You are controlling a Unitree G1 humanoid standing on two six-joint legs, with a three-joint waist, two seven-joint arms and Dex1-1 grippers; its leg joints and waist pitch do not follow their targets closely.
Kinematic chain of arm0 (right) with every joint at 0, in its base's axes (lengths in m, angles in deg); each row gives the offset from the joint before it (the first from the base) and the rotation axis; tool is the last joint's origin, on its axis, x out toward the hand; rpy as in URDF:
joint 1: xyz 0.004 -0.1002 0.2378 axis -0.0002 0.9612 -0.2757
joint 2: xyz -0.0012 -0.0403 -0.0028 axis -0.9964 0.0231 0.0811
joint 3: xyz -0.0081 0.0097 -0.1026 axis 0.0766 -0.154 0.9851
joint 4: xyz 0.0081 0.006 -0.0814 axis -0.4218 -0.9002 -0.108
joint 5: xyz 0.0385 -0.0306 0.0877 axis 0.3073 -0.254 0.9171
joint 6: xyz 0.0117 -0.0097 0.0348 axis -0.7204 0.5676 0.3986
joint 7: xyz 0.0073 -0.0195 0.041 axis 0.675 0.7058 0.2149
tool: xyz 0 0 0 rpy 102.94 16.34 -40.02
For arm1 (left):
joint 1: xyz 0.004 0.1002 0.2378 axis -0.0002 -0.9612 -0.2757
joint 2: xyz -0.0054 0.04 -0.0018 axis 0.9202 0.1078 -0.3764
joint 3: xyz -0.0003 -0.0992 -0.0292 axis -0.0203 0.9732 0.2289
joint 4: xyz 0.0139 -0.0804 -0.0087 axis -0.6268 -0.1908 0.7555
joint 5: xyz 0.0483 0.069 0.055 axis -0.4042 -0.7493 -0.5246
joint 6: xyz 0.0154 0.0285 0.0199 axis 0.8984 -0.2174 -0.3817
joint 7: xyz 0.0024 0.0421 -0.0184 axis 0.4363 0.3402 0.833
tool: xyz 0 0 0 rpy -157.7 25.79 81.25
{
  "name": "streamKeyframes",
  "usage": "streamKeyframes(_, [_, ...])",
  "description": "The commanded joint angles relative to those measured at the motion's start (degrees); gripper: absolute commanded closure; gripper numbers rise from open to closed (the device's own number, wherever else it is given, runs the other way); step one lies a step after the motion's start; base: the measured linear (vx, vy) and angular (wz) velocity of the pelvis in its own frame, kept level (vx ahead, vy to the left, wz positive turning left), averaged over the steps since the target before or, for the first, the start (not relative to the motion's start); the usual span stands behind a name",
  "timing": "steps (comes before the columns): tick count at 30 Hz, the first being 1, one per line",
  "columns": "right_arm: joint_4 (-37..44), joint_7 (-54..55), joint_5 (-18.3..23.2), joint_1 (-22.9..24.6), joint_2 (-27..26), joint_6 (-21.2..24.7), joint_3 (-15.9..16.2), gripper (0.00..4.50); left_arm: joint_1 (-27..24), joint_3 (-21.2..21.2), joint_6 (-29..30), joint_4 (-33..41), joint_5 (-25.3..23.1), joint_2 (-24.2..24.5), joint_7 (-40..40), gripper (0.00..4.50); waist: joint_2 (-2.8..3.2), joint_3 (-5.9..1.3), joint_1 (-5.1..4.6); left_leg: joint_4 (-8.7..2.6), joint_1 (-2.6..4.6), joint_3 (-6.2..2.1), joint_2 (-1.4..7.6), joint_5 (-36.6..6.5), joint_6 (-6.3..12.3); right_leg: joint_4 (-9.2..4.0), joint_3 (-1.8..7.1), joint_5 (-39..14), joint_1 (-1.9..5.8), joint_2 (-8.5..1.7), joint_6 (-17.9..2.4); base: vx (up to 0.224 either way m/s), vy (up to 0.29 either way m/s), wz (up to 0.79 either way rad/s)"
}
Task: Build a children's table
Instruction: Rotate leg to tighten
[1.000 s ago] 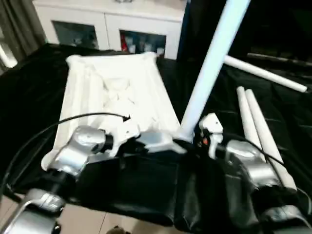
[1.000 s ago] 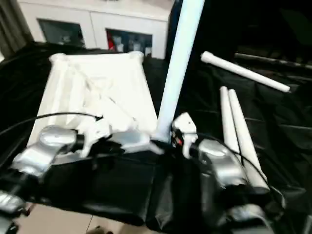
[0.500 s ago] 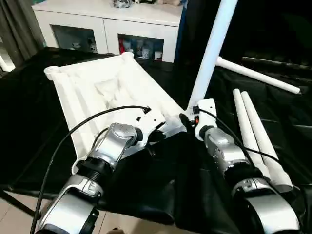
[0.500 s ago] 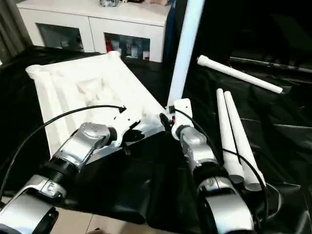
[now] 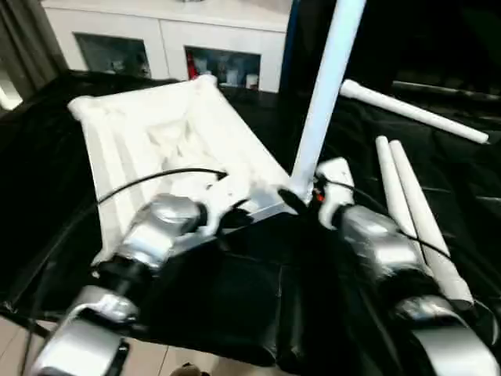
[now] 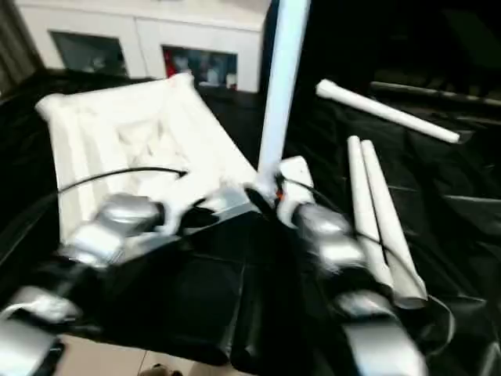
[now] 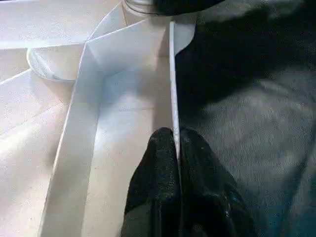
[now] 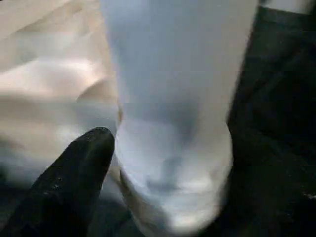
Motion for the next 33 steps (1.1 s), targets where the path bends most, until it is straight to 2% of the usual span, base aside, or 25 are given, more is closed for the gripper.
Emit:
streamKeyframes(1, [3.89,-4.3,0.34,1.26,2.03,0.82,1.45,0.4,-1.37,-0.21,-2.41,0.57,0.11,1.36,2.7,4.5,0.11,-4.0,0.19,-3.45,0.62,-0.79,2.65,-6.45,4.41,-3.57,2.47,3.02,3.35,-4.59,-14.34,0.0,0.0,0.0])
streamKeyframes(3, [5.76,-6.64,0.36,2.4,3.58,1.09,2.02,0.4,-2.27,-0.02,-4.54,1.85,1.36,2.54,5.62,4.5,0.05,-3.83,0.09,-3.64,0.61,-0.8,2.78,-8.51,3.49,-3.88,2.49,-0.96,3.36,-4.75,-14.15,0.0,0.0,0.0])
streamKeyframes(4, [8.02,-9.0,0.72,3.6,4.99,1.66,2.27,0.4,-3.53,0.0,-4.82,4.39,2.97,4.12,9.4,4.5,0.04,-3.7,0.08,-3.73,0.84,-0.78,2.82,-9.89,2.87,-4.21,2.52,-3.78,3.15,-4.76,-13.97,0.0,0.0,0.0])
streamKeyframes(6, [10.16,-10.77,1.39,4.59,5.95,2.26,2.38,0.4,-4.36,-0.37,-5.35,6.02,3.4,5.78,11.73,4.5,0.17,-3.6,0.1,-3.89,0.78,-0.8,3.01,-10.76,2.36,-4.27,2.67,-5.86,3.1,-4.8,-13.52,0.0,0.0,0.0])
streamKeyframes(9, [11.26,-11.66,1.8,5.16,6.34,2.73,2.44,0.4,-4.71,-0.42,-6.36,6.55,3.53,6.47,12.41,4.5,0.25,-3.57,0.08,-3.95,0.97,-0.73,3.04,-10.87,1.94,-4.27,2.64,-5.89,2.82,-4.65,-13.68,0.0,0.0,0.0])
streamKeyframes(10, [14.51,-13.28,2.56,6.69,7.12,4.67,2.67,0.4,-4.94,-0.34,-8.16,6.57,3.91,7.05,12.7,4.5,0.25,-3.51,0.1,-3.97,1.0,-0.76,3.01,-10.96,1.77,-4.27,2.64,-5.85,2.8,-4.54,-13.74,0.0,0.0,0.0])
streamKeyframes(11, [15.12,-13.59,2.68,7.02,7.23,4.91,2.79,0.33,-4.88,-0.23,-8.21,6.41,3.71,7.09,12.16,4.21,0.16,-3.58,0.37,-3.9,1.04,-0.74,3.07,-10.55,1.85,-4.15,2.72,-5.09,2.89,-4.6,-13.44,0.0,0.0,0.0])
streamKeyframes(13, [15.29,-13.86,2.72,7.2,7.19,4.83,2.98,0.29,-4.55,0.27,-8.39,5.67,3.69,6.64,11.18,3.92,0.11,-3.66,0.43,-3.88,1.0,-0.7,3.04,-10.07,1.87,-4.04,2.67,-4.26,2.83,-4.69,-13.53,0.0,0.0,0.0])
streamKeyframes(16, [15.98,-14.46,2.78,7.46,6.96,5.28,3.38,0.29,-4.06,1.23,-8.09,5.19,5.04,5.94,11.77,3.86,0.11,-3.63,0.55,-3.81,0.93,-0.66,2.95,-9.81,1.6,-4.06,2.69,-4.52,2.86,-4.81,-13.78,0.0,0.0,0.0])
streamKeyframes(18, [16.81,-14.76,2.91,7.62,6.8,6.08,3.45,0.29,-3.78,1.2,-8.12,5.76,5.2,5.6,11.7,3.57,0.02,-3.65,0.57,-3.81,0.85,-0.73,2.91,-9.72,1.69,-4.05,2.67,-4.58,2.96,-4.77,-13.52,0.0,0.0,0.0])
streamKeyframes(22, [17.66,-14.51,2.96,7.87,6.85,6.98,3.29,0.29,-3.02,0.39,-6.38,5.75,4.94,4.92,12.02,3.52,0.04,-3.71,0.63,-3.72,0.89,-0.71,2.9,-8.82,1.77,-3.94,2.67,-3.85,2.99,-4.75,-13.5,0.0,0.0,0.0])
streamKeyframes(28, [18.36,-14.43,2.83,8.42,6.97,7.28,3.45,0.29,-1.54,-1.0,-8.34,2.68,2.8,3.82,10.46,3.52,0.18,-3.75,0.71,-3.66,0.88,-0.76,2.85,-9.09,1.61,-4.03,2.66,-3.72,3.05,-4.74,-13.35,0.0,0.0,0.0])
streamKeyframes(29, [18.76,-14.46,2.68,8.66,6.93,7.54,3.4,0.29,-1.2,-1.16,-8.13,1.84,2.32,3.37,9.92,3.52,0.34,-3.79,0.7,-3.62,0.89,-0.77,2.83,-9.01,1.54,-3.93,2.65,-3.43,3.06,-4.73,-13.38,0.0,0.0,0.0])
streamKeyframes(33, [19.32,-14.4,2.48,9.02,6.87,7.91,3.37,0.29,-0.34,-1.57,-7.69,0.3,1.7,2.3,9.43,3.52,0.32,-3.88,0.61,-3.54,0.91,-0.78,2.79,-8.77,1.59,-3.85,2.59,-1.82,3.18,-4.66,-13.85,0.0,0.0,0.0])
